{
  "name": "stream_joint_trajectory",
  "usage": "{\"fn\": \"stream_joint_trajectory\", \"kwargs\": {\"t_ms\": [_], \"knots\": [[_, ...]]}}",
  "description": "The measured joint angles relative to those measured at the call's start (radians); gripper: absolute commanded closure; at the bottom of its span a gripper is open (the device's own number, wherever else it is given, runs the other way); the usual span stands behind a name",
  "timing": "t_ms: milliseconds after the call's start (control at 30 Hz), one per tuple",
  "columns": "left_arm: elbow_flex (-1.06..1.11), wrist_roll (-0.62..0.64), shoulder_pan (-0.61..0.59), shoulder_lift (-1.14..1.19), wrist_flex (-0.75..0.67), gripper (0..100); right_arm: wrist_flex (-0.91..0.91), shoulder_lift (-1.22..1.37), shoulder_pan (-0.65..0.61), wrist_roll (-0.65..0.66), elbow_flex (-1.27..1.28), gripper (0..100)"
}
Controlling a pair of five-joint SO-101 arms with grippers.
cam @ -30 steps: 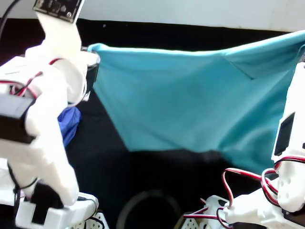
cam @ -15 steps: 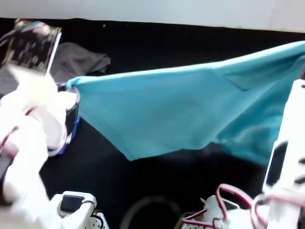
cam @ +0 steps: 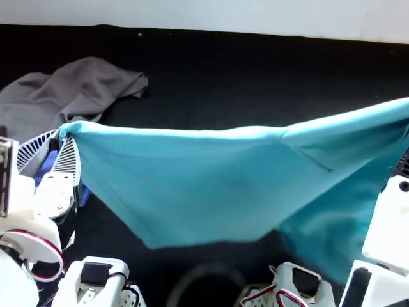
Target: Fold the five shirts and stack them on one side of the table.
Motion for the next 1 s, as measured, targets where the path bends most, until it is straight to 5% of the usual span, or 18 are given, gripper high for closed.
{"fn": "stream_joint_trajectory", "kwargs": {"t_ms": [200,400,600,767,1000], "knots": [[0.161,0.000,0.000,-0.002,-0.098,99,0.000,0.060,0.000,0.000,0.107,99.3],[0.517,0.003,0.000,0.017,-0.339,99,-0.057,0.261,-0.061,0.000,0.374,99.3],[0.664,0.003,0.000,0.255,-0.566,99,-0.241,0.460,-0.114,0.000,0.600,99.3],[0.423,0.003,0.000,0.582,-0.600,99,-0.348,0.609,-0.114,0.000,0.600,99.3],[-0.201,0.003,0.008,1.045,-0.367,99,-0.358,0.769,-0.114,0.000,0.373,99.3]]}}
